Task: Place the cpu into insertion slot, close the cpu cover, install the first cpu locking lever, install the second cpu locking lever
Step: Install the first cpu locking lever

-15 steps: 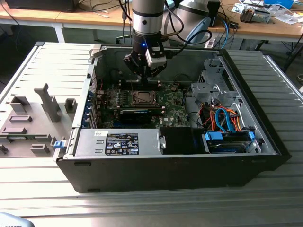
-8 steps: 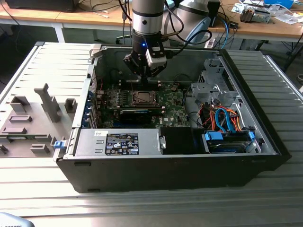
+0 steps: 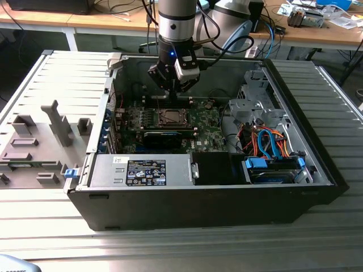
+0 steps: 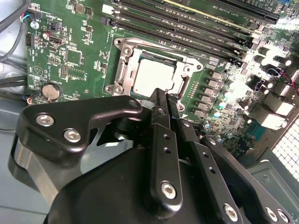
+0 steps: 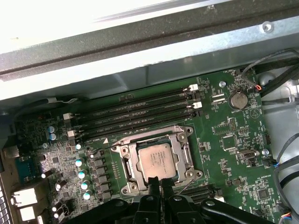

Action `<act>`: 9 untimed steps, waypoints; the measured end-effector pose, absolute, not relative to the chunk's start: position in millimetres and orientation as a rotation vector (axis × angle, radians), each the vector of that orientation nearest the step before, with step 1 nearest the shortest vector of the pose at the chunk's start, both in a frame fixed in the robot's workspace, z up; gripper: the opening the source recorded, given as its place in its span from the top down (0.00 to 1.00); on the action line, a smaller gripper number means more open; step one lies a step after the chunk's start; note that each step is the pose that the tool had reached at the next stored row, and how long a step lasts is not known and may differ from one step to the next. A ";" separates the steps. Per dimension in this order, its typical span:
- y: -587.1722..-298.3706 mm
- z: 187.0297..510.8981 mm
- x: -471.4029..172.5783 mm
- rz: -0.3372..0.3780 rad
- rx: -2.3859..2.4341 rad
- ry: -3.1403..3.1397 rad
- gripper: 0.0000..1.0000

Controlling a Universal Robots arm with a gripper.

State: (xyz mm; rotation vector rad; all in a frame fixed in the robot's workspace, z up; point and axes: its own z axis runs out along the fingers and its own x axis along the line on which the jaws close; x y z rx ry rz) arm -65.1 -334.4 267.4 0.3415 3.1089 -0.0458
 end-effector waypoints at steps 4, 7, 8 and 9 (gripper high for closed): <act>-334.3 267.3 -65.1 -0.046 0.337 3.109 0.84; -334.4 267.3 -65.1 -0.046 0.335 3.110 0.84; -334.4 267.3 -65.1 -0.046 0.334 3.110 0.84; -334.4 267.3 -65.1 -0.046 0.334 3.110 0.84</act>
